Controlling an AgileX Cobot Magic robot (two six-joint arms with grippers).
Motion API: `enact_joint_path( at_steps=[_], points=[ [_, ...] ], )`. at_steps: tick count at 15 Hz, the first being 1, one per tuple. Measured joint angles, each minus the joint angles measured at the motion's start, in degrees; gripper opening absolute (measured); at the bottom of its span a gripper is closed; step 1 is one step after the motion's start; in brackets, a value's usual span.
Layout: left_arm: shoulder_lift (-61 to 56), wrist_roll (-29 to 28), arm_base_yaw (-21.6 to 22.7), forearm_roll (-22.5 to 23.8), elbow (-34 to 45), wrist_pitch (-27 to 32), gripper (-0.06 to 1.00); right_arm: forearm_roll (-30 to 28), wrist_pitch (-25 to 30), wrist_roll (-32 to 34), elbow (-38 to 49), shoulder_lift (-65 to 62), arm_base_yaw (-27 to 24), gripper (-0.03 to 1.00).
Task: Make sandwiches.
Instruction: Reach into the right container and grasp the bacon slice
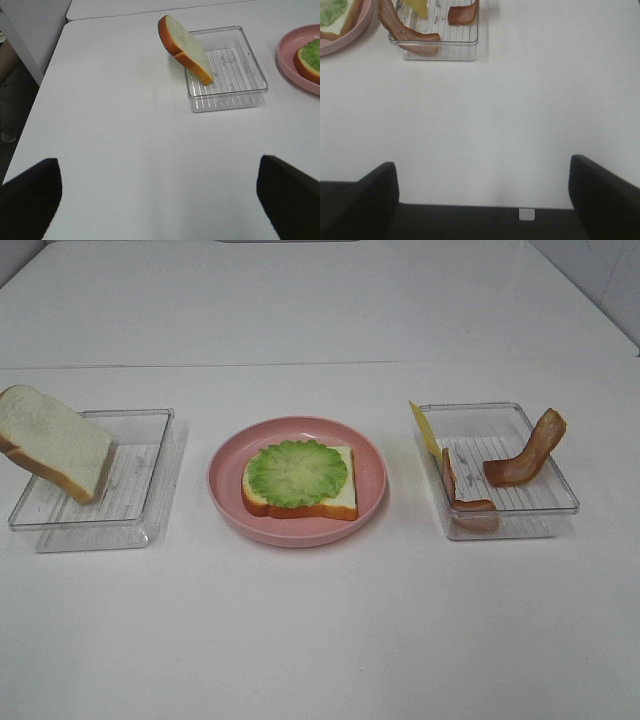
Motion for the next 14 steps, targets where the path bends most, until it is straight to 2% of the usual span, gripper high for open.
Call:
enact_joint_path(
  at_steps=[6, 7, 8, 14],
  points=[
    [0.0, 0.0, 0.0, 0.0, 0.0, 0.0, 0.98, 4.4, 0.9, -0.7, -17.4, 34.1, 0.0, 0.89],
    [0.0, 0.0, 0.0, 0.0, 0.0, 0.0, 0.98, 4.7, 0.7, -0.9, -24.1, 47.0, 0.0, 0.89],
    [0.0, 0.0, 0.0, 0.0, 0.0, 0.0, 0.98, 4.8, 0.7, -1.0, -27.3, 52.8, 0.0, 0.89],
    [0.0, 0.0, 0.0, 0.0, 0.0, 0.0, 0.98, 4.8, -0.1, -2.6, -46.8, 76.5, 0.0, 0.89]
  ],
)
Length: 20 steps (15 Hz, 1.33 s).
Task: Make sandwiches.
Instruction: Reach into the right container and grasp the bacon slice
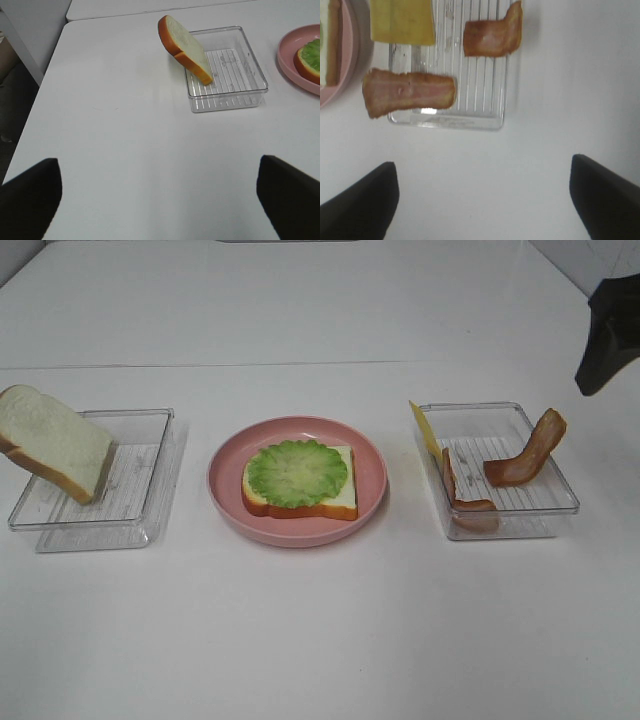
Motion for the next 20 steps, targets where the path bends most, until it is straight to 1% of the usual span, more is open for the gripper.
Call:
enact_joint_path(
  at_steps=[2, 3, 4, 5, 6, 9, 13, 15, 17, 18, 20],
  points=[
    [0.0, 0.0, 0.0, 0.0, 0.0, 0.0, 0.98, 0.0, 0.4, -1.6, -6.8, 7.2, 0.0, 0.89],
    [0.0, 0.0, 0.0, 0.0, 0.0, 0.0, 0.98, 0.0, 0.7, -2.2, -8.7, 9.1, 0.0, 0.89],
    [0.0, 0.0, 0.0, 0.0, 0.0, 0.0, 0.98, 0.0, 2.2, -3.6, -14.2, 14.4, 0.0, 0.89],
    [0.0, 0.0, 0.0, 0.0, 0.0, 0.0, 0.98, 0.0, 2.8, -4.0, -15.5, 15.9, -0.1, 0.89],
    [0.0, 0.0, 0.0, 0.0, 0.0, -0.1, 0.98, 1.3, 4.5, -5.4, -21.5, 22.3, -1.3, 0.89],
    [0.0, 0.0, 0.0, 0.0, 0.0, -0.1, 0.98, 4.2, 5.8, -6.4, -27.6, 28.7, -4.4, 0.89],
    [0.0, 0.0, 0.0, 0.0, 0.0, -0.1, 0.98, 6.2, 6.3, -6.9, -29.2, 33.3, -7.2, 0.89],
    [0.0, 0.0, 0.0, 0.0, 0.0, -0.1, 0.98, 7.9, 6.3, -7.0, -29.2, 35.5, -7.4, 0.89],
    [0.0, 0.0, 0.0, 0.0, 0.0, -0.1, 0.98, 9.7, 6.3, -7.4, -29.2, 37.0, -7.4, 0.84],
    [0.0, 0.0, 0.0, 0.0, 0.0, -0.1, 0.98, 10.0, 6.3, -7.7, -29.2, 38.3, -7.4, 0.78],
    [0.0, 0.0, 0.0, 0.0, 0.0, -0.1, 0.98, 10.0, 6.3, -8.0, -29.2, 38.7, -7.4, 0.76]
  ],
)
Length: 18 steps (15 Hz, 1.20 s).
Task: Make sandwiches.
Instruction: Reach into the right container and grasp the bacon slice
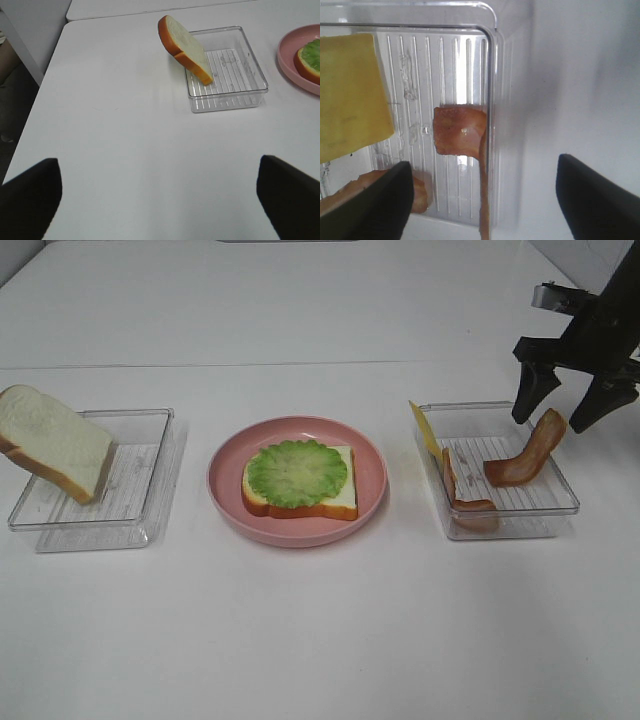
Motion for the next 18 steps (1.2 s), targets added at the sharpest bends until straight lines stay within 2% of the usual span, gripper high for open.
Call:
enact_joint_path(
  at_steps=[3, 6, 11, 15, 18],
  points=[
    [0.0, 0.0, 0.0, 0.0, 0.0, 0.0, 0.98, 0.1, 0.1, 0.0, 0.0, 0.0, 0.0, 0.71],
    [0.0, 0.0, 0.0, 0.0, 0.0, 0.0, 0.98, 0.2, 0.1, 1.6, 0.0, 0.0, 0.0, 0.51],
    [0.0, 0.0, 0.0, 0.0, 0.0, 0.0, 0.98, 0.2, 0.0, 2.7, 1.9, 0.0, 0.0, 0.47],
    [0.0, 0.0, 0.0, 0.0, 0.0, 0.0, 0.98, 0.2, 0.0, 2.7, 1.9, 0.2, 0.0, 0.32],
    [0.0, 0.0, 0.0, 0.0, 0.0, -0.1, 0.98, -0.1, 0.0, 2.7, 1.9, 0.2, 0.0, 0.29]
  ],
)
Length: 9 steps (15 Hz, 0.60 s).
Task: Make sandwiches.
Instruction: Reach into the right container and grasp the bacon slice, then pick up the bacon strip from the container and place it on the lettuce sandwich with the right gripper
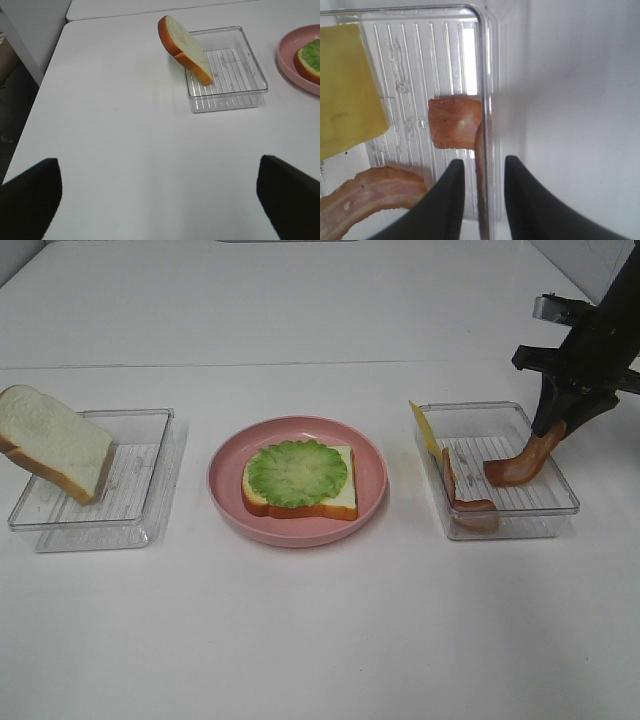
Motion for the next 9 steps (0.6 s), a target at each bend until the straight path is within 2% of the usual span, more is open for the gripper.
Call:
enact_joint_path(
  at_steps=[3, 5, 9],
  points=[
    [0.0, 0.0, 0.0, 0.0, 0.0, 0.0, 0.98, 0.0, 0.0, 2.2, 0.0, -0.1, 0.0, 0.25],
    [0.0, 0.0, 0.0, 0.0, 0.0, 0.0, 0.98, -0.1, 0.0, 4.0, 0.0, -0.2, 0.0, 0.03],
    [0.0, 0.0, 0.0, 0.0, 0.0, 0.0, 0.98, 0.1, 0.0, 4.9, 0.2, -6.3, 0.0, 0.02]
  ],
)
